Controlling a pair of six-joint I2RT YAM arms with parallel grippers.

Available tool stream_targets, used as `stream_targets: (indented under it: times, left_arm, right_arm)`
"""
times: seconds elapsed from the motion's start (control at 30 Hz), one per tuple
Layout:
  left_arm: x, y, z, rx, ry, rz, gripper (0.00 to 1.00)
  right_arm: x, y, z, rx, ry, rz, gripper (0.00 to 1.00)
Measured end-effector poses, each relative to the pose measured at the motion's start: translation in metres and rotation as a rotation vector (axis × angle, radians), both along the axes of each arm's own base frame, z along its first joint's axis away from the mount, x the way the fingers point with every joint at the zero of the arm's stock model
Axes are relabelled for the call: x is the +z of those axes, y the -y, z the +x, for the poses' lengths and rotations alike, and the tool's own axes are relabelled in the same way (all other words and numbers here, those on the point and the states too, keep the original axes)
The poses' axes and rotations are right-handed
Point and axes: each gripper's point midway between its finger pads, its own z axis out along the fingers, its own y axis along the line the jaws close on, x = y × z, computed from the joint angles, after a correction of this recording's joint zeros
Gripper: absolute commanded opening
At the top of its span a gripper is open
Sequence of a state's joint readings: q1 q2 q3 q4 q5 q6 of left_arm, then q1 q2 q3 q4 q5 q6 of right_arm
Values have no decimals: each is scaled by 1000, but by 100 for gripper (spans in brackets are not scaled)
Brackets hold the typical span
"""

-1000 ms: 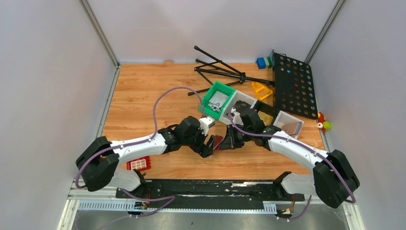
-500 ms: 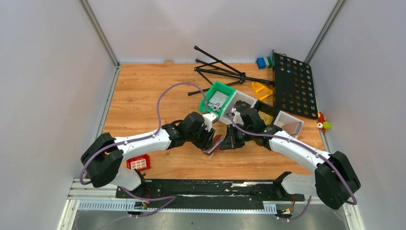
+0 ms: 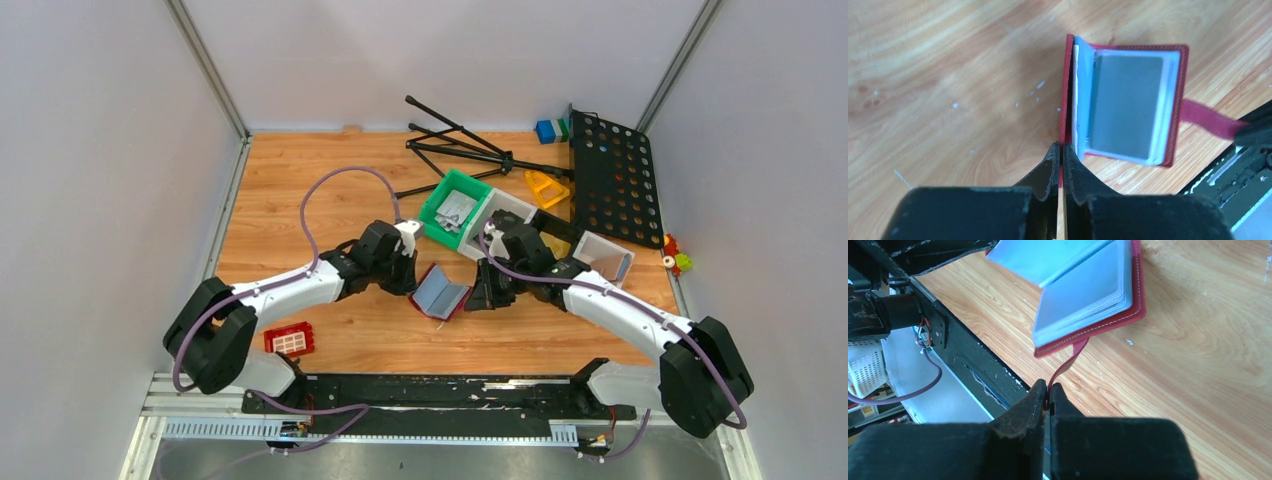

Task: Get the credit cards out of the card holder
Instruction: Open the card holder at the center of the board.

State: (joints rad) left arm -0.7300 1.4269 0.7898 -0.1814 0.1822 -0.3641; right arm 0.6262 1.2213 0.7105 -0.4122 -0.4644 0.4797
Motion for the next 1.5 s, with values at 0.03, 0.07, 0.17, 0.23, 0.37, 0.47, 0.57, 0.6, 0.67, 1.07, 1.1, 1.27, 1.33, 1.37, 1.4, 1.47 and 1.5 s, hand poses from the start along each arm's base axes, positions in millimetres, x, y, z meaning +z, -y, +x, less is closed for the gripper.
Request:
stream_targets:
  times: [0.03, 0.07, 0.17, 0.23, 0.37, 0.47, 0.57, 0.6, 0.67, 1.07, 1.1, 1.27, 1.33, 1.37, 1.4, 1.47, 1.5]
  left_arm:
    - [-2, -4, -2, 10, -8, 1, 6]
    - [-4, -7, -5, 17, -16, 1, 6]
    - [-13, -21, -15, 45, -55, -2, 6]
    - [-18, -30, -20, 67, -79, -5, 7]
    - [-26, -45, -28, 100, -104, 8, 12]
    - [-31, -54, -34, 124, -115, 28, 15]
    - [-38, -61, -38, 144, -131, 52, 16]
    - [-39, -62, -39, 146, -134, 57, 16]
    - [-41, -63, -41, 147, -144, 61, 18]
    - [-40, -40, -47, 105, -188, -71, 54]
    - [-40, -36, -47, 97, -194, -86, 54]
    - [-41, -19, -45, 64, -224, -152, 55]
    - [-40, -14, -45, 57, -234, -177, 59]
    - [-39, -11, -44, 54, -237, -188, 61]
    - [-38, -9, -44, 51, -241, -200, 61]
    - [-33, -2, -43, 43, -242, -242, 62]
    - [-30, 0, -42, 40, -239, -262, 61]
  right_arm:
    - [-1, 1, 0, -1, 1, -8, 0]
    - [-2, 2, 0, -2, 3, -13, 0]
    - [-2, 4, 2, -4, 9, -25, 0]
    - [-1, 4, 3, -5, 15, -30, 0]
    - [-1, 4, 4, -4, 20, -33, 0]
    - [-4, 4, 4, -2, 12, -39, 0]
    - [-7, 4, 4, 0, 7, -46, 0]
    - [-7, 4, 4, 0, 8, -46, 0]
    - [-7, 4, 5, -1, 11, -47, 0]
    - [-11, -4, 7, 24, -5, -26, 0]
    - [-11, -4, 7, 25, -7, -26, 0]
    - [-11, -6, 7, 31, -10, -20, 0]
    - [-9, -7, 7, 33, -8, -15, 0]
    - [-9, -7, 8, 34, -6, -12, 0]
    - [-9, -7, 8, 34, -5, -11, 0]
    - [-8, -7, 8, 34, -4, -11, 0]
    - [-8, -7, 8, 34, -4, -11, 0]
